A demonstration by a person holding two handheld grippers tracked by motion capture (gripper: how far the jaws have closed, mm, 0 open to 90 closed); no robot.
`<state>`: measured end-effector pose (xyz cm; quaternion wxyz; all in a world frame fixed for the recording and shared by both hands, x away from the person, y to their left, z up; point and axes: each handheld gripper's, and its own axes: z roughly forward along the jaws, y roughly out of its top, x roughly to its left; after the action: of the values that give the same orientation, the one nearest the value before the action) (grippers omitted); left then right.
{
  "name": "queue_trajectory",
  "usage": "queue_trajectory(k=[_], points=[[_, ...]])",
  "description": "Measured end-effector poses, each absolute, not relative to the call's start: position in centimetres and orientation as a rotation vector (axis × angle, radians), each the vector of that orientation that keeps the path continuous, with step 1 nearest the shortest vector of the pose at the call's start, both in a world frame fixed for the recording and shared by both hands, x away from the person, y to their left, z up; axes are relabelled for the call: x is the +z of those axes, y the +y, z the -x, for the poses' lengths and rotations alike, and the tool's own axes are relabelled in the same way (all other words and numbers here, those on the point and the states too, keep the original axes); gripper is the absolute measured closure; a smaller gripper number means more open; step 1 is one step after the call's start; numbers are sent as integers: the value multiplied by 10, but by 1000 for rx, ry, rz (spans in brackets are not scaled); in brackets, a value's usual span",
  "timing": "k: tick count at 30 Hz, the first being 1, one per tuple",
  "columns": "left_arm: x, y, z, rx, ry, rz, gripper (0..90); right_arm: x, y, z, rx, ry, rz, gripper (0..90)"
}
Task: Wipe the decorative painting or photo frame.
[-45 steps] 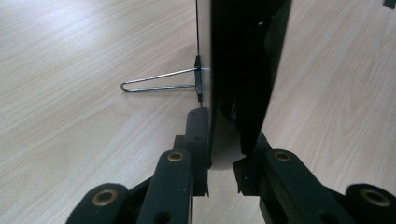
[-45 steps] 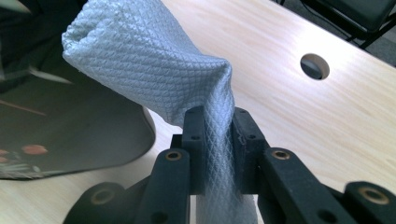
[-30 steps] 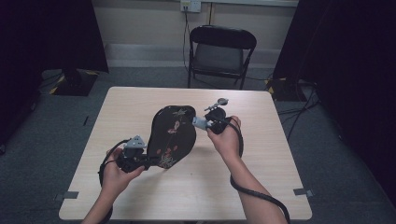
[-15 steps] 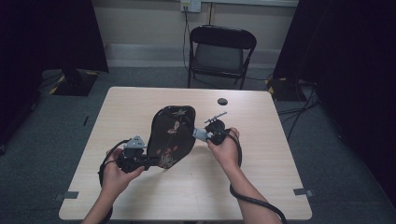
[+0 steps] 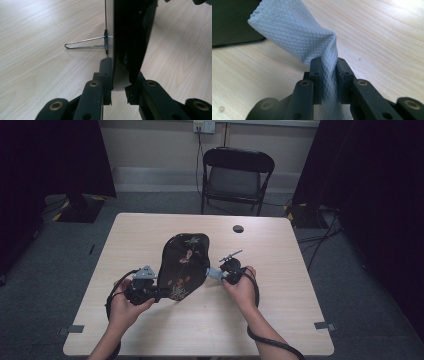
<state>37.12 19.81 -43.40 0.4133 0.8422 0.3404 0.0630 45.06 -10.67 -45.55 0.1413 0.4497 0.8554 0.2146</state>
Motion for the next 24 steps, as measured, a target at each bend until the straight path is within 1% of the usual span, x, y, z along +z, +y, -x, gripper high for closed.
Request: queue_trajectory(k=[9,13,24], points=[[-435,199,-371,164,852,-2117,784,-456,-109,-440,601,2489,-1246,780],[-435,199,-371,165,851,-2116,783,-456,-113,-435,629,2502,-1233,755],[-435,199,-370,169,851,-2113,783,-456,-114,-427,647,2541,-1190,765]])
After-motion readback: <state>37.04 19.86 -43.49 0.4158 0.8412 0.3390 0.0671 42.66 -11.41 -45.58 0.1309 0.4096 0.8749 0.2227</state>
